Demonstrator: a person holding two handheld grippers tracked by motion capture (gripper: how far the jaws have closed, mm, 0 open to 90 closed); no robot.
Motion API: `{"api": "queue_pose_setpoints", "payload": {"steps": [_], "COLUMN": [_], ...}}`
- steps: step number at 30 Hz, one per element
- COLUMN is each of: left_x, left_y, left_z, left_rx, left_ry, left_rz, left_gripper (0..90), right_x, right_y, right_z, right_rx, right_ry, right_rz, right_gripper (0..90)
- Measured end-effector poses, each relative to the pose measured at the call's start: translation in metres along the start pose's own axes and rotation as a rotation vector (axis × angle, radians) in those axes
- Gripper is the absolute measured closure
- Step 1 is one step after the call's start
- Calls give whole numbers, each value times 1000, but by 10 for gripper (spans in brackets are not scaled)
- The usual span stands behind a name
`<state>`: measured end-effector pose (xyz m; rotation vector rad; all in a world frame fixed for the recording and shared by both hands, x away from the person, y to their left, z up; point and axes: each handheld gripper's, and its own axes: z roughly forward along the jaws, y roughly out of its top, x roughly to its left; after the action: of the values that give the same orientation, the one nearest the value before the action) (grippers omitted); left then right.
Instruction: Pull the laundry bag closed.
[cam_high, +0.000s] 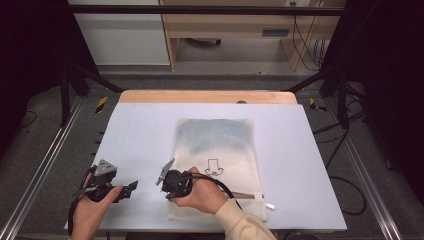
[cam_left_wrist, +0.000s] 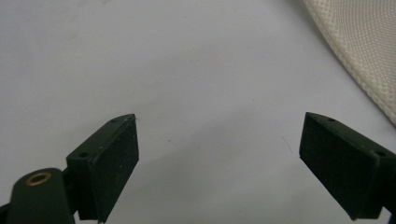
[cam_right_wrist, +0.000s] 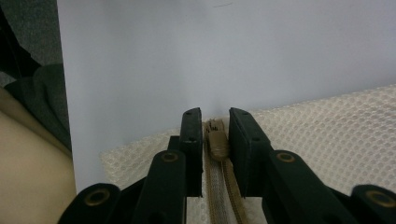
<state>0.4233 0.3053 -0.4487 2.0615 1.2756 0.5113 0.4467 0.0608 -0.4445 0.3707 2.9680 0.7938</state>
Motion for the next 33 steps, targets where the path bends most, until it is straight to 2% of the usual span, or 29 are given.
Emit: {"api": "queue_pose_setpoints", "payload": {"steps": [3,8,11,15,19,24,29,30,31,33], "left_x": [0,-2,-3,-5,-6,-8,-17,-21,-21,-24], "left_y": [0,0,-1,-2,-2,-2,-1,0,0,0], "left_z": [0,0,0,1,0,-1,-2,-2,-2,-1], "left_rx": [-3,-3,11,1,-2,20,40,52,52,61], "left_ry": [-8,-26,-38,-43,-45,-62,-95,-127,-127,-153], "left_rz": [-4,-8,-3,-3,4,0,24,34,34,43], "left_gripper": [112,112,113,100,91,90,83,87,93,93], "right_x": [0,-1,0,0,-1,-3,-3,-4,-4,-4], "right_y": [-1,0,1,4,4,3,2,2,2,2], "right_z": [1,-1,-12,-24,-29,-33,-34,-34,-34,-34], "right_rx": [8,8,-20,-49,-60,-68,-76,-77,-77,-81], "right_ry": [1,8,9,-1,-5,-4,-8,-3,-3,-4], "right_rz": [-7,-7,-16,-30,-32,-30,-31,-40,-40,-31], "right_gripper": [812,816,817,817,817,817,817,817,817,817]}}
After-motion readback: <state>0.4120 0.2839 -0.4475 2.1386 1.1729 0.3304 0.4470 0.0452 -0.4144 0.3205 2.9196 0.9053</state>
